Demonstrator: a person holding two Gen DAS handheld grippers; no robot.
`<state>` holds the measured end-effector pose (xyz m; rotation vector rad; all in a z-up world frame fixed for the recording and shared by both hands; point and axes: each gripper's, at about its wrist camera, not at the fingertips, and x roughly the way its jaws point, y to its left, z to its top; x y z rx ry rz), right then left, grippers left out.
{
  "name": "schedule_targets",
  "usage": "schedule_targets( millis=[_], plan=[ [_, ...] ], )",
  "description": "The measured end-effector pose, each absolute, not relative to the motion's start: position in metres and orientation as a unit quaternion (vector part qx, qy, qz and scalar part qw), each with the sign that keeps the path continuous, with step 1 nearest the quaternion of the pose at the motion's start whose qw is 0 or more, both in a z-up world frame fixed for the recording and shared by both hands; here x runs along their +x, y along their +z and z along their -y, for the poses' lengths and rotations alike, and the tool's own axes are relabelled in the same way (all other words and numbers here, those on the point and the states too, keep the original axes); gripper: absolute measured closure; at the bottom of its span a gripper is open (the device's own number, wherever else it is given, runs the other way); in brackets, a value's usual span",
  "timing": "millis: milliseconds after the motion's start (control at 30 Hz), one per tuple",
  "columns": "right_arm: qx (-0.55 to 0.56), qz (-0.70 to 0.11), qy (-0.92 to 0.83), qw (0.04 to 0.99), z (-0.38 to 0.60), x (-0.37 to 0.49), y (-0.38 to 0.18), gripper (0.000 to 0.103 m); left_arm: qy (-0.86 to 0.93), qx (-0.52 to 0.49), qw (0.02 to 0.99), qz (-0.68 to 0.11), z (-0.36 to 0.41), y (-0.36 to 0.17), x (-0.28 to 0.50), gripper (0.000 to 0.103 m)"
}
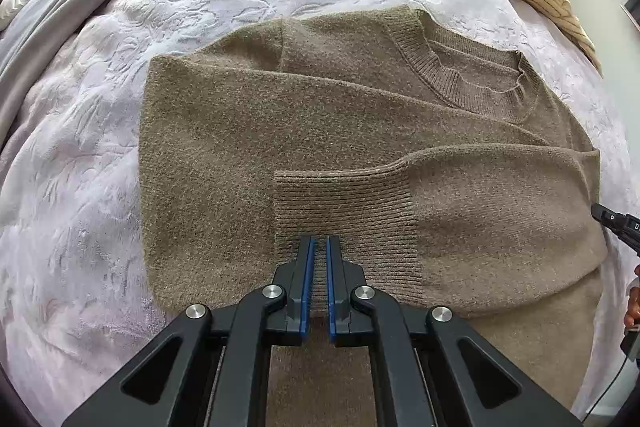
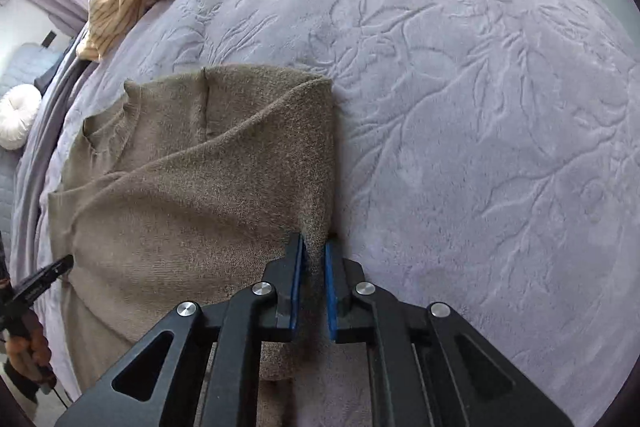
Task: Fold small clothes
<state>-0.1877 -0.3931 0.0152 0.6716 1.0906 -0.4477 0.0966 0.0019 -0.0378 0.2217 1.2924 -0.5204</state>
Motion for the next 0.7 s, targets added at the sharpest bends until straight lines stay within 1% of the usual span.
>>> schedule_targets(
  millis=[133,200,300,433,467,500,600,667,700],
  plan=[
    [0.339,-0.481,-0.235,0.773,0.387,-0.212,0.036,0.091,-0.225,0.104,0.767,-0.592,-0.007,-0.029,0.098,0.097],
    [0.338,-0.476,-0.215,0.783,0.376,-0.218,0.048,0.089,-0.228,0.101,0.769,-0.589,-0.009,-0.025,0.099,0.097],
    [0.326,-0.481,-0.177,0.795,0.352,-0.212,0.058,0.089,-0.231,0.12,0.771,-0.581,-0.004,-0.026,0.095,0.097],
    [0.295,-0.527,-0.17,0.779,0.328,-0.202,0.029,0.089,-0.215,0.133,0.767,-0.59,-0.004,-0.044,0.094,0.097],
    [0.282,-0.542,-0.174,0.772,0.325,-0.201,0.019,0.091,-0.216,0.124,0.766,-0.592,-0.011,-0.044,0.096,0.097],
    [0.283,-0.543,-0.173,0.771,0.323,-0.205,0.014,0.094,-0.217,0.119,0.766,-0.593,-0.013,-0.042,0.096,0.097],
    [0.309,-0.528,-0.18,0.771,0.326,-0.218,0.02,0.094,-0.218,0.122,0.765,-0.594,-0.019,-0.037,0.096,0.097],
    [0.315,-0.524,-0.185,0.769,0.327,-0.225,0.027,0.089,-0.22,0.127,0.763,-0.594,-0.022,-0.036,0.097,0.097],
    [0.315,-0.525,-0.189,0.768,0.326,-0.227,0.029,0.089,-0.219,0.127,0.763,-0.595,-0.022,-0.036,0.097,0.097]
  ],
)
